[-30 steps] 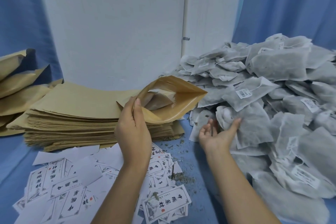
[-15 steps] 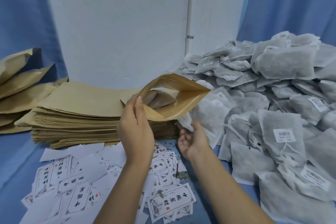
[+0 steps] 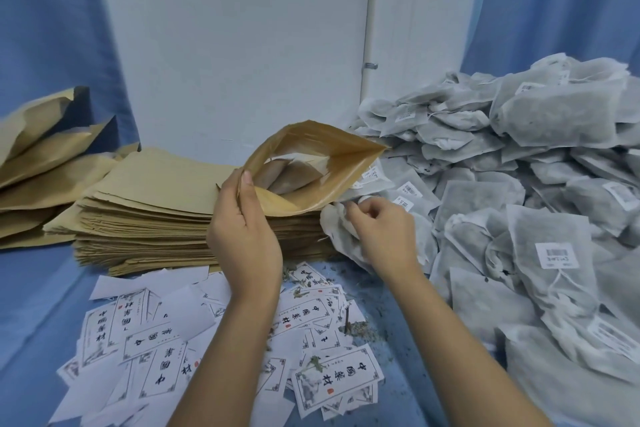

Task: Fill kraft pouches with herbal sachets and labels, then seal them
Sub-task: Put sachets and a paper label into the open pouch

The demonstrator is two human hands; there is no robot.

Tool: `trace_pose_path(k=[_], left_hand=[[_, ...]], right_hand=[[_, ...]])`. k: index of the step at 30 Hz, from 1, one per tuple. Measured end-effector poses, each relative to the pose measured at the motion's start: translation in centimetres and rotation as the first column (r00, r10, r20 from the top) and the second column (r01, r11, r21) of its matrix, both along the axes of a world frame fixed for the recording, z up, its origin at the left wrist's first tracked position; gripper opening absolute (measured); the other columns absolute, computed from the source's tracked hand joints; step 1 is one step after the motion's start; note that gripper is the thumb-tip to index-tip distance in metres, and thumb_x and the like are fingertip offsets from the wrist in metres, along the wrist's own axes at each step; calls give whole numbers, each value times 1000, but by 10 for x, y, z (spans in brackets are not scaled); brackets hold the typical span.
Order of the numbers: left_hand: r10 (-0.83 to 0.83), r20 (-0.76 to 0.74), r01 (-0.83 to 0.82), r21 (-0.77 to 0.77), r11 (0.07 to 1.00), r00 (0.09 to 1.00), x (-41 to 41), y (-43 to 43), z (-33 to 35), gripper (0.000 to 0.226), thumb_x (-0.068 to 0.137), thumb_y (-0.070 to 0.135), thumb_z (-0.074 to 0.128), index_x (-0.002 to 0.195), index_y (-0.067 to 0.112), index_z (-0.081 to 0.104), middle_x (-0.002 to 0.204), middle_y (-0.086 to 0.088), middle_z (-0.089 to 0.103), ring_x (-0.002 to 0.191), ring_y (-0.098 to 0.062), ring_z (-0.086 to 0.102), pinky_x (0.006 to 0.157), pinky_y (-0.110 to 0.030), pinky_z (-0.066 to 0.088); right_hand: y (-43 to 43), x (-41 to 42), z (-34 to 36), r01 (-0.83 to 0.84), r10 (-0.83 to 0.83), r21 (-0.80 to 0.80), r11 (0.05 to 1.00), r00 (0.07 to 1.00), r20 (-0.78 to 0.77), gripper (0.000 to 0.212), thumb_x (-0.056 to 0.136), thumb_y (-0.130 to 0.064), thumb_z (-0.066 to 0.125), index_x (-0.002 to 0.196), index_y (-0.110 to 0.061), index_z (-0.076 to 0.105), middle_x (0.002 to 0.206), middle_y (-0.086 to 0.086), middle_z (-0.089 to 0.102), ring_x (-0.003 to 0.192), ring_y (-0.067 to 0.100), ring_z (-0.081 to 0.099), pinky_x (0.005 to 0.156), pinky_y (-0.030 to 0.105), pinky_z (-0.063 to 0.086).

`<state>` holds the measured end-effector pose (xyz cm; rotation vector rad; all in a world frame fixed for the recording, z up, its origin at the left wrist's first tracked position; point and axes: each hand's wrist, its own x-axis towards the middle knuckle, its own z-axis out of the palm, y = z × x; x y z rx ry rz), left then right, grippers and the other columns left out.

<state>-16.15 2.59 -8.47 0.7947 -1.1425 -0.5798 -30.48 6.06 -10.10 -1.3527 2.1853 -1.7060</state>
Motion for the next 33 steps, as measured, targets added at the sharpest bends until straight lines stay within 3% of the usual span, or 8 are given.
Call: trace_pose_path(k=[2, 3, 6, 10, 21, 24, 27, 33], left_hand=[[4, 2, -4, 8, 1000, 1000, 1, 0, 0, 33, 101, 29, 41, 115, 10, 65, 105, -6, 69, 97, -14, 60, 82, -22, 45], [3, 4, -3, 9, 1000, 1000, 1, 0, 0, 33, 101, 29, 41, 114, 10, 65, 104, -7, 69, 97, -16, 60, 82, -25, 45], [-1, 1, 1, 2, 1000, 1000, 0, 1, 0, 33, 101, 28, 42, 115, 10, 65, 104, -6, 69, 97, -17, 61, 83, -28, 47], [-1, -3, 1, -1, 1000, 1000, 2, 0, 0, 33, 101, 29, 41, 113, 9, 65, 102, -7, 69, 94, -14, 60, 79, -21, 44], [38, -65, -39, -21, 999, 997, 4, -3, 0, 30, 101, 29, 41, 110, 14, 65, 87, 12, 63, 81, 7, 55, 69, -1, 36], [64, -80, -67, -39, 997, 995, 5, -3, 2, 31, 101, 29, 40, 111, 13, 65, 92, 7, 65, 84, 3, 55, 70, -3, 39], [72, -82, -76, -54, 996, 994, 7, -4, 2, 30, 101, 26, 41, 113, 13, 65, 96, 11, 64, 90, 0, 55, 76, -4, 40], [113, -109, -121, -76, 990, 988, 13, -7, 3, 32, 101, 25, 41, 117, 9, 63, 111, -1, 66, 102, -6, 57, 86, -9, 42]], right_hand=[[2, 0, -6, 269, -241, 38, 962, 910, -336, 12, 82, -26, 61, 93, -22, 64, 97, -7, 61, 93, 15, 53, 73, 31, 40], [0, -3, -14, 335, -254, 121, 934, 864, -434, 32, 80, -25, 61, 112, -18, 60, 119, 1, 56, 111, 23, 47, 85, 35, 40], [-3, -12, -28, 357, -203, 314, 880, 879, -431, 65, 79, -23, 60, 140, -16, 38, 152, 7, 29, 141, 28, 20, 113, 44, 21], [-7, -22, -38, 350, -187, 358, 866, 889, -417, 75, 83, -23, 56, 148, -12, 21, 157, 8, 20, 145, 25, 15, 117, 43, 14], [-8, -20, -51, 310, -211, 171, 935, 876, -434, 47, 87, -26, 58, 133, -32, 52, 136, -13, 52, 138, 11, 30, 112, 42, -3], [-5, -21, -47, 301, -265, 59, 952, 903, -339, 36, 90, -23, 54, 126, -28, 59, 119, -8, 63, 122, 15, 48, 114, 45, 9], [-1, -14, -34, 262, -308, -243, 934, 936, -172, 22, 92, -22, 49, 105, -12, 64, 85, -2, 61, 87, 22, 55, 89, 45, 43], [-3, 12, -4, 75, 19, -413, 908, 976, 219, 35, 94, -29, 52, 69, -8, 43, 59, -7, 38, 54, 6, 33, 49, 20, 28]])
